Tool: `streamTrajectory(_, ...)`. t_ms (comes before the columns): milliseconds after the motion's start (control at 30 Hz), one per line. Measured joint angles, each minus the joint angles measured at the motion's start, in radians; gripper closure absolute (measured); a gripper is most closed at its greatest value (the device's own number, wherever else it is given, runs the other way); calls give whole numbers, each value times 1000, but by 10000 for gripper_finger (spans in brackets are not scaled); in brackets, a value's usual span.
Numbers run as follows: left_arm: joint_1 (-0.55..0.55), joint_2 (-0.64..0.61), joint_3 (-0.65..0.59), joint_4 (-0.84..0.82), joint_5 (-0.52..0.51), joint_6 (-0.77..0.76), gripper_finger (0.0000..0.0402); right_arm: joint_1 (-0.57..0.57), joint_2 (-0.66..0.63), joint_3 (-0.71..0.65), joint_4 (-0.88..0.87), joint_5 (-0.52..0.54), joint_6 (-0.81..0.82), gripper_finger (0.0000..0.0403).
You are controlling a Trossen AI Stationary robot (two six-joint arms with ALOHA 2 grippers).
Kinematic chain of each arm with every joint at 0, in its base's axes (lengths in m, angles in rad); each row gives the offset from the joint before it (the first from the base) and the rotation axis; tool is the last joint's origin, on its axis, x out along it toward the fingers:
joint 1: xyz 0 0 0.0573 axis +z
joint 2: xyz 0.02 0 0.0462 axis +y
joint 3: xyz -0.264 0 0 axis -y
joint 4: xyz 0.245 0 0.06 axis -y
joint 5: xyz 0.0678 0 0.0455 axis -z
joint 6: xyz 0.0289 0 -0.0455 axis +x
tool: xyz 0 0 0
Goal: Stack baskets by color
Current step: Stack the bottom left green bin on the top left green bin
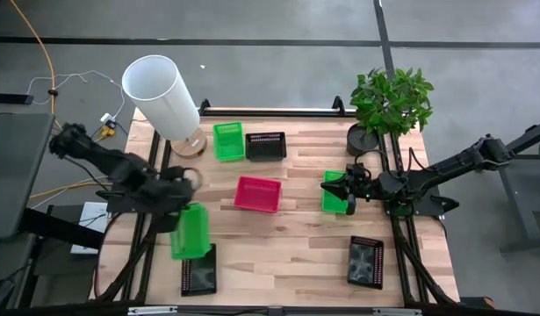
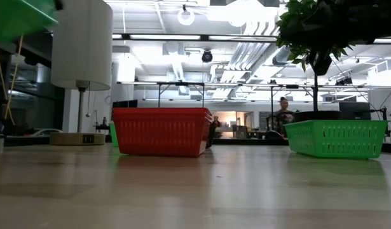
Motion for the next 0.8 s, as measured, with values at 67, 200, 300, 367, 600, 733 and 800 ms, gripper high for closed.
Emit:
streamTrajectory(67,85,78,43,-3,3,97,401,0,0,0,0,0,13,403)
streamTrajectory(200,255,238,169,-3,-17,311,401,0,0,0,0,0,15,403)
streamTrajectory(300,377,353,296,-3,-52,469,401,0,0,0,0,0,15,403)
streamTrajectory(367,454,418,378,-3,-87,570,401,0,0,0,0,0,15,403)
streamTrajectory(600,704,597,553,-8,-190,875,401,0,0,0,0,-1,16,403)
streamTrajectory(733,838,668,567,-11,-213,964,401,0,0,0,0,-1,15,403)
streamTrajectory(800,897,692,567,-10,-218,994,401,0,0,0,0,-1,15,403)
